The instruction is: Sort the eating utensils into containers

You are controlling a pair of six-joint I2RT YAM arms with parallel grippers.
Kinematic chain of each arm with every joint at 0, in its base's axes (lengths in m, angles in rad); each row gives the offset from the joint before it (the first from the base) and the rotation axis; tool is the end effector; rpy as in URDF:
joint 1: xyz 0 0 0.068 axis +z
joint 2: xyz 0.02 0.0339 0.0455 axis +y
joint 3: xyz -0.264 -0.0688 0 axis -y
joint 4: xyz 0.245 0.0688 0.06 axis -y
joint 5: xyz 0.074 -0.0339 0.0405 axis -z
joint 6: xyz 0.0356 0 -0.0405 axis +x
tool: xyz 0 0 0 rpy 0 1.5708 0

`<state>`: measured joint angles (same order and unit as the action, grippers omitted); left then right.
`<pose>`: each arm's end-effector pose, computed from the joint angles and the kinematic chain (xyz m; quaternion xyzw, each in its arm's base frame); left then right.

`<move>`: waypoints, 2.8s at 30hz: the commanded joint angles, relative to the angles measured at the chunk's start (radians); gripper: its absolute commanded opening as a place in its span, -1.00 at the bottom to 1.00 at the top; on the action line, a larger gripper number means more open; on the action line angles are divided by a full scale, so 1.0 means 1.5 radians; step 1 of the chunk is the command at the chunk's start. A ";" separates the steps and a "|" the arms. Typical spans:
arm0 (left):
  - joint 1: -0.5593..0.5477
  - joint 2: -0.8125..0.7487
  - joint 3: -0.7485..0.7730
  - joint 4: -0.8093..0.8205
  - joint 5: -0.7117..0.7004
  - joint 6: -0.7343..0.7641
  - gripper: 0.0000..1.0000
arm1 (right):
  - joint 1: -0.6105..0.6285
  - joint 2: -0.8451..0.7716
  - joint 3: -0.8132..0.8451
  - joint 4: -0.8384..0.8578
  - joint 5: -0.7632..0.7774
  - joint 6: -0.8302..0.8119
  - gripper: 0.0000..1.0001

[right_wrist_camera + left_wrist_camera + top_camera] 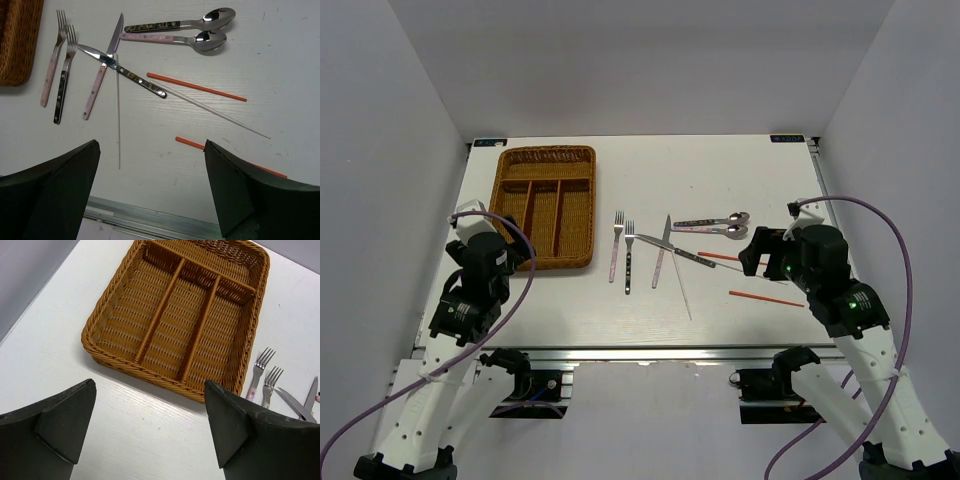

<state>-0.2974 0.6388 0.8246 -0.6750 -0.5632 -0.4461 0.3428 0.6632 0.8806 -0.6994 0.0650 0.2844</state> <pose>0.1295 -0.0198 0.3262 -0.2038 0.8106 0.0423 0.5473 0.1282 0.0433 0.3367 -0.0081 0.8551 0.1332 0.5010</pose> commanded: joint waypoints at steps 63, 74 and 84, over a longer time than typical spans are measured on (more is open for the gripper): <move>0.000 0.066 -0.014 0.025 0.039 -0.003 0.96 | 0.172 0.744 0.215 0.225 -0.008 -0.341 -0.98; 0.001 0.037 -0.012 0.016 0.014 -0.008 0.96 | 0.199 0.671 0.329 0.256 -0.155 -0.088 -1.00; 0.000 0.023 -0.012 0.008 -0.015 -0.018 0.96 | 0.332 0.843 0.533 0.441 -0.028 0.329 -1.00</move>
<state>-0.2974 0.6823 0.8066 -0.6544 -0.5621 -0.4641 0.7757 1.8645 1.5517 -0.1226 -0.0975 0.5568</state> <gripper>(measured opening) 0.979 0.196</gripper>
